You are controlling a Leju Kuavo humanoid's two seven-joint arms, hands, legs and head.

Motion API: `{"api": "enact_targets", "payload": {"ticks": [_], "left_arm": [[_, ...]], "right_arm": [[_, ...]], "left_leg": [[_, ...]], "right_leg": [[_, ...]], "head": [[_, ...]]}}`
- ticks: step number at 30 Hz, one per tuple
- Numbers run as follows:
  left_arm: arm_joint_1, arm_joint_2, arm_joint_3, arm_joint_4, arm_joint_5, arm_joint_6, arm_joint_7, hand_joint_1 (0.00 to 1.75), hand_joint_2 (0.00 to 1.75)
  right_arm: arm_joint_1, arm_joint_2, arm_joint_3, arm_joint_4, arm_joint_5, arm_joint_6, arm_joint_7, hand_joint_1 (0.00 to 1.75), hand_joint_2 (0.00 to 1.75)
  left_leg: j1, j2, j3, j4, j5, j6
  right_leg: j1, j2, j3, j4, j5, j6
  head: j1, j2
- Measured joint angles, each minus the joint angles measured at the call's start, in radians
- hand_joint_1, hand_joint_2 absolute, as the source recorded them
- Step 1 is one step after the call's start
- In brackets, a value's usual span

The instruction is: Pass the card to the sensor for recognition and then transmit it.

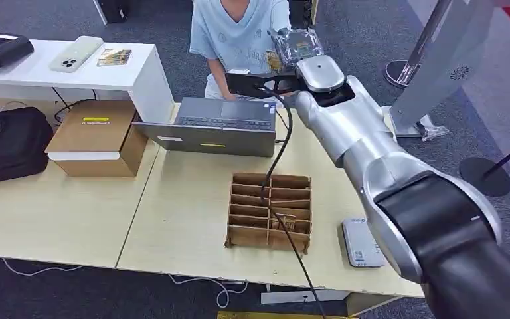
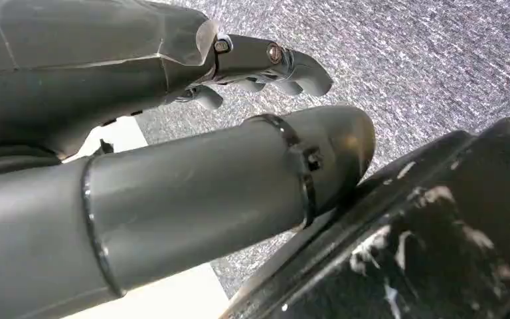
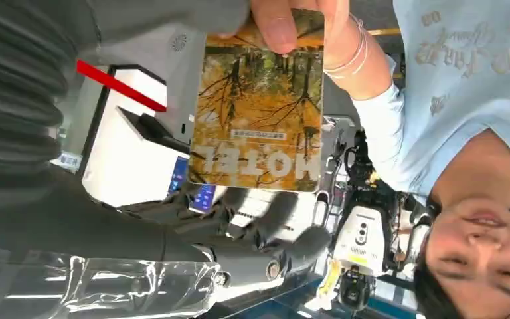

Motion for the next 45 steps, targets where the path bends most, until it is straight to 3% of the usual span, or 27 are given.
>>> {"api": "enact_targets", "payload": {"ticks": [8,15,20,22,27,32,39,45], "left_arm": [[0.000,0.000,-0.007,0.000,0.000,0.002,0.000,0.00,0.00],[0.000,0.000,-0.007,0.000,0.000,0.005,0.000,0.00,0.00],[0.000,0.000,-0.007,0.000,0.000,0.010,0.000,0.00,0.00],[0.000,0.000,-0.007,0.000,0.000,0.016,0.000,0.00,0.00],[0.001,-0.001,-0.007,0.000,0.002,0.026,0.000,0.00,0.00],[0.002,-0.003,-0.006,0.000,0.003,0.038,0.000,0.00,0.00],[0.003,-0.005,-0.004,0.000,0.004,0.042,0.000,0.00,0.00],[0.003,-0.006,0.001,0.000,0.005,0.045,0.000,0.00,0.00]], "right_arm": [[-0.002,-0.008,-0.021,-0.026,-0.009,-0.053,-0.050,0.00,1.75],[0.011,-0.015,-0.104,-0.108,-0.126,-0.142,-0.150,0.00,1.75],[0.031,-0.022,-0.144,-0.158,-0.161,-0.154,-0.179,0.00,1.75],[0.055,-0.025,-0.167,-0.194,-0.228,-0.164,-0.219,0.00,1.75],[0.196,-0.042,-0.252,-0.382,-0.595,-0.101,-0.345,0.00,1.75],[0.401,-0.087,-0.289,-0.616,-0.884,-0.045,-0.395,0.00,1.75],[0.619,-0.143,-0.328,-0.882,-1.090,0.010,-0.433,0.00,1.75],[0.750,-0.178,-0.362,-1.035,-1.201,0.053,-0.460,0.00,1.75]], "left_leg": [[0.000,0.000,0.000,0.000,0.000,0.000],[0.000,0.000,0.000,0.000,0.000,0.000],[0.000,0.000,0.000,0.000,0.000,0.000],[0.000,0.000,0.000,0.000,0.000,0.000],[0.000,-0.001,0.000,0.000,0.000,0.000],[0.000,-0.001,0.000,0.000,0.000,0.000],[0.000,0.000,0.000,0.000,-0.001,0.001],[0.000,0.000,0.000,0.000,-0.001,0.001]], "right_leg": [[0.000,0.000,0.000,0.000,0.000,0.000],[0.000,0.000,0.000,0.000,0.000,0.000],[0.000,0.000,0.000,0.000,0.000,0.000],[0.000,0.000,0.000,0.000,0.000,0.000],[0.000,-0.001,0.000,-0.001,0.000,0.000],[0.000,-0.001,0.000,-0.001,0.000,0.000],[0.000,-0.001,0.000,-0.002,0.000,0.000],[0.000,0.000,0.000,-0.002,0.000,0.000]], "head": [[0.000,0.000],[0.000,0.000],[0.000,0.000],[0.000,0.000],[0.000,0.000],[0.000,0.000],[0.000,0.000],[0.000,0.000]]}}
